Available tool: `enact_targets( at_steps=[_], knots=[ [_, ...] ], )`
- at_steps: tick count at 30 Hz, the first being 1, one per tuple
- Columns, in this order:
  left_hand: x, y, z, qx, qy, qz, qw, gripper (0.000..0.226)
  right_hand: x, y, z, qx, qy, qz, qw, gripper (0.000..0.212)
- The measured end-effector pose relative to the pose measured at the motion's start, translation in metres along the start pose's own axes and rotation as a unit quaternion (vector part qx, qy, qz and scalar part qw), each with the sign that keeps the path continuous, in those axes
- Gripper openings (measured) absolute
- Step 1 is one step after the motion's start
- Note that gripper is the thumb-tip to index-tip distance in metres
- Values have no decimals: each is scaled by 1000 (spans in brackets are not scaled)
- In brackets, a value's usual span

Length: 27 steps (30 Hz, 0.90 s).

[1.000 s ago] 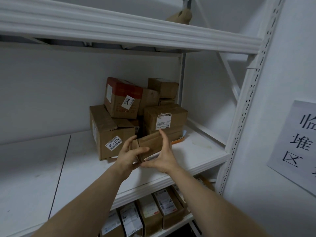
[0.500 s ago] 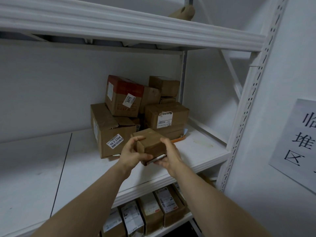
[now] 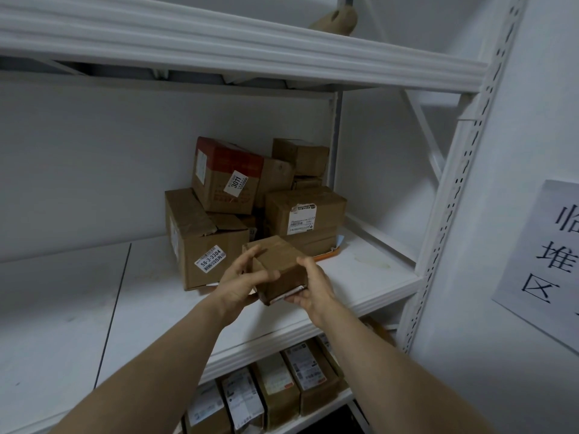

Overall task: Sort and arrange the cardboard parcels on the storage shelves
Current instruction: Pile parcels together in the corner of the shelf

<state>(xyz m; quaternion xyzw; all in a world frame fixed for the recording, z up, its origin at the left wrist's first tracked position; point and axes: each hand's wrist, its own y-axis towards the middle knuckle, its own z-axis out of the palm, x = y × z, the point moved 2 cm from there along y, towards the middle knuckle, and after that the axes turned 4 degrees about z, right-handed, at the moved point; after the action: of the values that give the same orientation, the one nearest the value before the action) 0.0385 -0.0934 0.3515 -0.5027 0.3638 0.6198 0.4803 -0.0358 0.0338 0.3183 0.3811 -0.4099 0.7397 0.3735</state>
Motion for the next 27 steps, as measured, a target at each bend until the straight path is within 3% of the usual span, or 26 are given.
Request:
enact_targets(
  at_steps=[3, 7, 10, 12, 14, 16, 19, 21, 27],
  knots=[
    [2, 4, -1, -30, 14, 0, 999, 64, -1, 1, -1, 11, 6, 19, 1000, 43],
    [4, 8, -2, -24, 45, -4, 999, 70, 3, 0, -7, 7, 20, 79, 997, 24],
    [-3, 18, -4, -49, 131, 66, 988, 52, 4, 5, -10, -14, 65, 95, 993, 29],
    [-12, 24, -8, -133, 321, 171, 922, 43, 2, 10, -8, -25, 91, 102, 990, 33],
    [-21, 30, -13, -202, 514, 240, 799, 42, 0, 13, -3, -31, 109, 109, 988, 35],
    [-27, 38, -18, -216, 623, 256, 707, 47, -3, 17, 3, -33, 127, 121, 984, 36],
    [-30, 49, -22, -179, 734, 220, 617, 65, -5, 23, 9, -31, 165, 136, 976, 41],
    [-29, 54, -24, -168, 755, 186, 607, 72, -6, 26, 10, -33, 185, 142, 972, 44],
    [-22, 62, -32, -170, 749, 101, 632, 78, -17, 38, 10, -47, 250, 171, 952, 52]
  ],
)
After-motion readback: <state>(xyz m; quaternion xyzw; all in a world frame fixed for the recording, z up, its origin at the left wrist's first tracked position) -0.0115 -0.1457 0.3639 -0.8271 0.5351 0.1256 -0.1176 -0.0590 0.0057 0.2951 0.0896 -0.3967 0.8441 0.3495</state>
